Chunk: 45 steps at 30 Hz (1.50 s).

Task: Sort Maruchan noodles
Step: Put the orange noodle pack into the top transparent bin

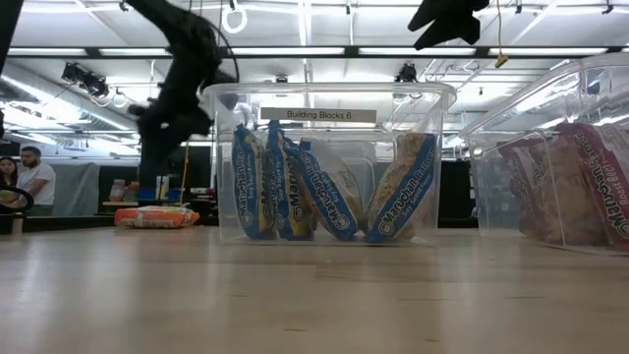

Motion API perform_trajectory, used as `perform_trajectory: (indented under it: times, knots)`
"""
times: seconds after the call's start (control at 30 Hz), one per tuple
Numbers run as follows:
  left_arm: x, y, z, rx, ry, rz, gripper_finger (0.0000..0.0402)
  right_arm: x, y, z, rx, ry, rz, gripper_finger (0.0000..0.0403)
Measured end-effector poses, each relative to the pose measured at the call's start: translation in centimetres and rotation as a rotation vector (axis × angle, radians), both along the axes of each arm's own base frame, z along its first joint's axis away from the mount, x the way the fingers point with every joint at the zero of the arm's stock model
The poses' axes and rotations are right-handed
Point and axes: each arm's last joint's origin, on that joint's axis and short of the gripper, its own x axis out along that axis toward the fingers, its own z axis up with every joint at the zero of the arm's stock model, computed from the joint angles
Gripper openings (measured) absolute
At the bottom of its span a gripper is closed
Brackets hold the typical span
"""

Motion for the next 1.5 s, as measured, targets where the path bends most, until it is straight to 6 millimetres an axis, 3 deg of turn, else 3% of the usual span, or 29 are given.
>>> perform_trajectory:
  times: [0.2,0.37,0.7,0.87,1.07,1.33,1.4,1.5]
  knots:
    - [-1.3,-1.8,-5.6,0.037,0.069,0.181,0.0178,0.0,0.0,0.0,-0.019,0.006,0.016,0.0217]
    - [-1.7,-2.8,-8.7,0.04,0.044,0.163,0.0182,0.0,0.1,0.0,0.002,0.006,0.041,0.0217]
    - [-3.1,-1.9,-9.5,0.053,0.074,0.093,0.0239,0.0,0.2,0.0,0.023,0.006,0.072,0.0217]
    - [-3.8,-1.8,-11.0,0.038,0.029,0.081,0.0237,0.0,0.2,0.0,0.025,0.005,0.07,0.0217]
    - [-3.8,-1.8,-11.5,0.051,0.012,0.071,0.0173,0.0,0.0,0.0,0.006,0.006,0.063,0.0217]
    - [-2.7,-1.7,-11.3,0.068,-0.061,0.037,0.0016,0.3,-0.9,0.4,-0.078,-0.024,0.062,0.0217]
    - [-2.6,-1.9,-10.6,0.031,-0.07,0.036,0.0011,0.4,-1.0,0.6,-0.128,-0.033,0.093,0.0217]
    - [-2.4,-2.3,-8.0,-0.003,-0.085,0.029,0.0008,0.7,-1.0,1.0,-0.232,-0.047,0.156,0.0217]
